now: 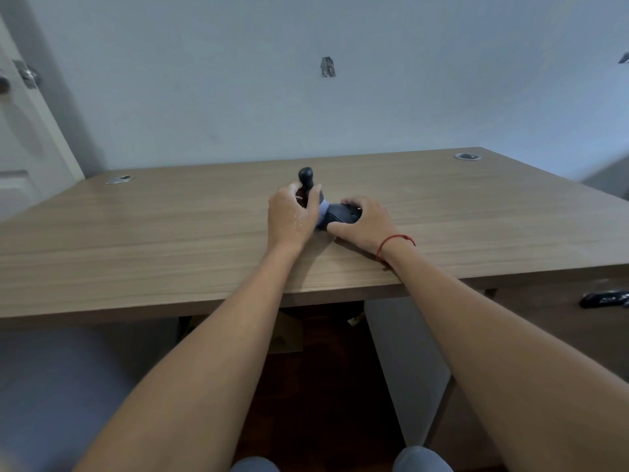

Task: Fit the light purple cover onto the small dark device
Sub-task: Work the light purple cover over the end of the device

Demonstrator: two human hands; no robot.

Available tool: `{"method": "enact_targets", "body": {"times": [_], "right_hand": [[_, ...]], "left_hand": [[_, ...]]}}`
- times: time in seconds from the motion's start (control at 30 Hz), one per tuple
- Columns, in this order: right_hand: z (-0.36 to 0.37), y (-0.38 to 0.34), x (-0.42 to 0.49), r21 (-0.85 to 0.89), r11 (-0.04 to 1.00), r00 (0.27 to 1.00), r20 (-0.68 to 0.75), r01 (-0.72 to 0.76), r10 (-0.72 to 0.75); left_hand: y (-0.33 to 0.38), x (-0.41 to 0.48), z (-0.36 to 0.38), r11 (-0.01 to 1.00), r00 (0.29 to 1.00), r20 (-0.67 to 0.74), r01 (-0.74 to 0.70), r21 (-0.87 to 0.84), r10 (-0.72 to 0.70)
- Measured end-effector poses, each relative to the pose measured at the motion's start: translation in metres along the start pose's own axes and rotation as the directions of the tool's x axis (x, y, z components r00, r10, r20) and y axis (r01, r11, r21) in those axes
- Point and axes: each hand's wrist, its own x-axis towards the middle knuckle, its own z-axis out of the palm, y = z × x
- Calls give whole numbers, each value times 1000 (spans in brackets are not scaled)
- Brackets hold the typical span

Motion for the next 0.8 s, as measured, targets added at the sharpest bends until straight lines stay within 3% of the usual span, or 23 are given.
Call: {"method": "enact_targets", "body": {"times": [0.13,0.3,0.4,0.47,0.67,0.8], "right_hand": [[1,1,3,-22,1000,1000,2,-1,1],[3,3,6,-21,1000,1000,7,2,-1],[3,3,6,-30,999,1000,10,22,-21],[3,3,7,-38,999,999,5,33,-33],[4,7,9,-41,999,999,11,35,-34],[3,8,9,-43,999,1000,-29,-2,1]], "left_hand": [[-5,3,0,993,996,-46,76,91,-72],[7,-2,-1,994,994,-100,-59,-94,50],[-2,1,3,997,998,55,-40,71,36],[-6,2,4,986,997,81,-23,163,10],[7,-2,-3,988,999,-36,-5,-157,0],[-4,2,1,1000,999,38,18,-18,-18]]}}
